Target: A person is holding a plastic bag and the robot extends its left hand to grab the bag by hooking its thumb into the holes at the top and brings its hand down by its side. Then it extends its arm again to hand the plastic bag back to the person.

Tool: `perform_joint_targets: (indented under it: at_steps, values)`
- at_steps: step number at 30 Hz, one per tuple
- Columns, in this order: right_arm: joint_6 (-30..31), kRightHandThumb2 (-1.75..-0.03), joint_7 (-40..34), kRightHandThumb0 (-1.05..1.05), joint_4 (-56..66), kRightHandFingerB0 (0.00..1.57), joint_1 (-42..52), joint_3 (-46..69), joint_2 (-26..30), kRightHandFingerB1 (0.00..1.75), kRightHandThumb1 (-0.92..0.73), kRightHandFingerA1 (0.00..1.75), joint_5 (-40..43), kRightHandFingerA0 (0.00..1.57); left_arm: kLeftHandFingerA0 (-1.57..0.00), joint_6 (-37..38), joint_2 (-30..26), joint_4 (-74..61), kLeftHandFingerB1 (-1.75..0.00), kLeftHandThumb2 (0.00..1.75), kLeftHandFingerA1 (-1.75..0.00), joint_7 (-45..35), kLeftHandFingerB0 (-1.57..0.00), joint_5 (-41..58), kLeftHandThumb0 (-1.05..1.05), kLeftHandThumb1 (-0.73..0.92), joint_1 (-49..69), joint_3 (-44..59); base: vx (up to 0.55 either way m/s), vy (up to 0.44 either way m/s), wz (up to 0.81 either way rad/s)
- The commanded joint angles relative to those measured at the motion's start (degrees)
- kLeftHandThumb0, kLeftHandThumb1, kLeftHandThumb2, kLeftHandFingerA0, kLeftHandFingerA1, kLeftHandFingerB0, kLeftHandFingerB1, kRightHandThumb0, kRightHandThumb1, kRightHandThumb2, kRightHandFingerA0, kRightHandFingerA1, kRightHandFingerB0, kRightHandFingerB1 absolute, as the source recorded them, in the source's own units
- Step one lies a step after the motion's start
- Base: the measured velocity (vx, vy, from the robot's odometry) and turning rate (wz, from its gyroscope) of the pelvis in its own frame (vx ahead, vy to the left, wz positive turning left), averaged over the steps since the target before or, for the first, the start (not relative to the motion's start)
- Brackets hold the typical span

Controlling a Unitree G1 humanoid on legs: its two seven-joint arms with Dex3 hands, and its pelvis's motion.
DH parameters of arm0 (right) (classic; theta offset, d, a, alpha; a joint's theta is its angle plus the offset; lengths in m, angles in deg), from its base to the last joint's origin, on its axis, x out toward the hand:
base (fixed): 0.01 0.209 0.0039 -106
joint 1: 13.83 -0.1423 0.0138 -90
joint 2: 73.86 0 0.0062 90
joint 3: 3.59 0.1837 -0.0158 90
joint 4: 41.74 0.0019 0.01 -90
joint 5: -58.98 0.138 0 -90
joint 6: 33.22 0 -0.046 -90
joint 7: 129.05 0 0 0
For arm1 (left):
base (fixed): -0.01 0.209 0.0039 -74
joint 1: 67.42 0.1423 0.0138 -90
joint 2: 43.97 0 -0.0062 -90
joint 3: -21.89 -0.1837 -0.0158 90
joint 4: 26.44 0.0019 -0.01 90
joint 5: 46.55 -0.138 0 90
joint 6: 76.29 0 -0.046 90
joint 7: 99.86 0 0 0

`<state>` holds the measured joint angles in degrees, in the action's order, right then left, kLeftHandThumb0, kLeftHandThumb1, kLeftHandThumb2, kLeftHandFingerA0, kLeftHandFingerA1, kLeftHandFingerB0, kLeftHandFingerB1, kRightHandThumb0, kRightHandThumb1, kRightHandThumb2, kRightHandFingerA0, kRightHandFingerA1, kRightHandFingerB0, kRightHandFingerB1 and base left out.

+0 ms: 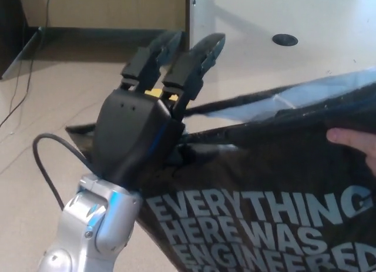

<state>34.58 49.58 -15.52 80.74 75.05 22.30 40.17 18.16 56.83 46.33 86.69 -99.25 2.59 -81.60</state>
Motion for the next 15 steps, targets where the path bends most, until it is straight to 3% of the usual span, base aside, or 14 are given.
perform_joint_targets:
  at_steps: [1, 2, 3, 4, 5, 6, 9, 12, 13, 15]
  values:
    - [0.01, -0.61, -0.23, -0.36, -0.27, 0.64, -0.30, -0.15, 1.02, 0.42, -0.67, 0.51, -0.43, 0.74, 0.00, -2.55, -1.95, 2.27, -0.47, 0.81, -0.49, 0.58, 0.00, -3.59, -0.33, 0.19, 0.31, -0.48, 0.00, 0.000, 0.00]
    - [-0.03, -0.61, -0.36, -0.36, -0.13, 0.64, -0.22, -0.19, 1.02, 0.42, -0.67, 0.51, -0.50, 0.74, -0.18, -2.52, -2.05, 2.86, -0.29, 0.55, -0.31, 1.20, -0.16, -3.97, -0.59, 0.44, 0.08, -0.57, 0.00, 0.000, 0.00]
    - [-0.10, -0.61, -0.53, -0.36, 0.05, 0.64, -0.13, -0.24, 1.02, 0.42, -0.67, 0.51, -0.58, 0.74, -0.18, -2.60, -2.28, 3.68, -0.29, 0.55, -0.31, 2.13, -0.16, -4.45, -0.59, 0.44, -0.28, -0.78, 0.00, 0.000, 0.00]
    - [-0.59, -0.61, -0.72, -0.35, 0.17, 0.64, 0.15, -0.18, 1.00, 0.42, -0.67, 0.49, -0.51, 0.73, -0.06, -2.48, -2.52, 5.01, -0.49, 0.84, -0.50, 3.92, -0.06, -5.28, -0.30, 0.23, -0.80, -0.97, 0.00, 0.000, 0.00]
    - [-0.67, -0.60, -0.72, -0.34, 0.13, 0.64, 0.11, -0.24, 0.88, 0.42, -0.68, 0.49, -0.55, 0.73, -0.09, -2.25, -2.64, 5.67, -0.50, 0.85, -0.51, 4.87, -0.09, -5.32, -0.28, 0.24, -1.03, -0.95, 0.00, 0.000, 0.00]
    - [-0.74, -0.60, -0.74, -0.35, 0.01, 0.63, 0.07, -0.31, 0.82, 0.42, -0.67, 0.49, -0.62, 0.72, -0.27, -1.89, -2.65, 6.52, -0.38, 0.70, -0.42, 6.40, -0.19, -5.45, -0.59, 0.41, -1.26, -0.94, 0.00, 0.000, 0.00]
    - [0.73, -0.60, -0.23, -0.35, -1.40, 0.63, -4.34, -0.15, -0.22, 0.42, -0.68, 0.48, -0.41, 0.71, -0.37, 0.77, -2.77, 13.59, -0.41, 0.72, -0.45, 14.40, -0.29, -4.46, -0.56, 0.45, -7.24, 0.15, 0.00, 0.000, 0.00]
    - [-0.01, -0.63, -0.50, -0.40, -1.22, 0.58, -2.19, -0.14, -0.24, 0.42, -0.65, 0.48, -0.20, 0.68, -0.41, 1.36, -2.00, 14.36, -0.42, 0.74, -0.47, 17.59, -0.31, -5.23, -0.54, 0.47, -7.12, -1.04, 0.00, 0.000, 0.00]
    - [0.18, -0.61, -0.51, -0.39, -1.61, 0.58, -2.36, -0.22, -0.32, 0.41, -0.66, 0.47, -0.28, 0.67, -0.50, 2.29, -1.68, 15.61, -0.33, 0.57, -0.38, 19.66, -0.40, -4.83, -0.45, 0.54, -7.66, -1.10, 0.00, 0.000, 0.00]
    - [-0.09, -0.63, -0.62, -0.39, -2.06, 0.61, -2.50, -0.43, -0.30, 0.42, -0.66, 0.48, -0.53, 0.69, -0.53, 3.77, -0.80, 17.16, -0.34, 0.57, -0.39, 22.36, -0.42, -4.02, -0.45, 0.55, -8.70, -1.51, 0.00, 0.000, 0.00]
